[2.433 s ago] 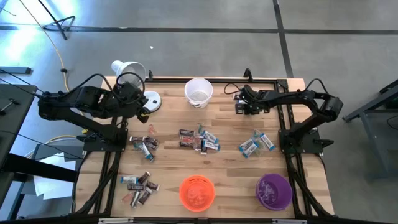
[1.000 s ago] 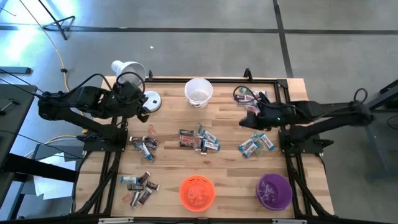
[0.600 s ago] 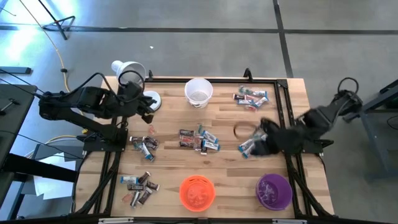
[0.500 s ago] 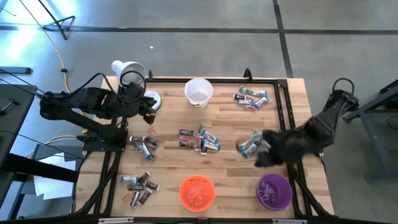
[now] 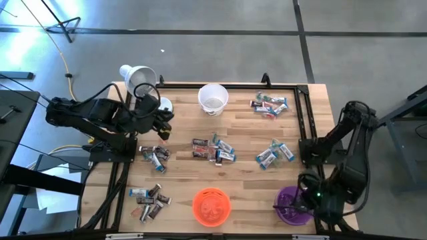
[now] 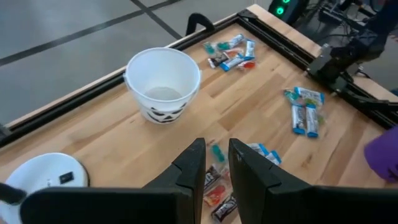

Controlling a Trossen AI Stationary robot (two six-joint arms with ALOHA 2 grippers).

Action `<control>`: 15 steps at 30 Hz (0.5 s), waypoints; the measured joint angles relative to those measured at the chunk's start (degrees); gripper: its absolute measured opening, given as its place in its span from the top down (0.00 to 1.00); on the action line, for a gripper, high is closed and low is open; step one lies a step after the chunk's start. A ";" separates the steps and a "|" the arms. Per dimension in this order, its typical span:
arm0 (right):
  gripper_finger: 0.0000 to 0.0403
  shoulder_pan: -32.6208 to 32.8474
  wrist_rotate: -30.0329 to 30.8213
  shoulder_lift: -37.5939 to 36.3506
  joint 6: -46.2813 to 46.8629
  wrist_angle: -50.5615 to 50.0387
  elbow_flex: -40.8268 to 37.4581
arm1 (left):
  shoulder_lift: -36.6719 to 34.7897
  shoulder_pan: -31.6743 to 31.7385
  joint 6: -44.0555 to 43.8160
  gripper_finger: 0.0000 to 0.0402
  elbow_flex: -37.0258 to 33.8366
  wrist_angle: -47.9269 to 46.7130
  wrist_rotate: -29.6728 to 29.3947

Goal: Organize candy in baskets
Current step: Put the dark brown chocolate bar into the dark purple bucket, then put the orange gummy into the white bucket

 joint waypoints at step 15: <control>0.65 0.22 -0.74 1.81 -2.52 -1.50 0.00 | -0.01 -1.47 0.07 0.86 0.00 -0.15 -0.22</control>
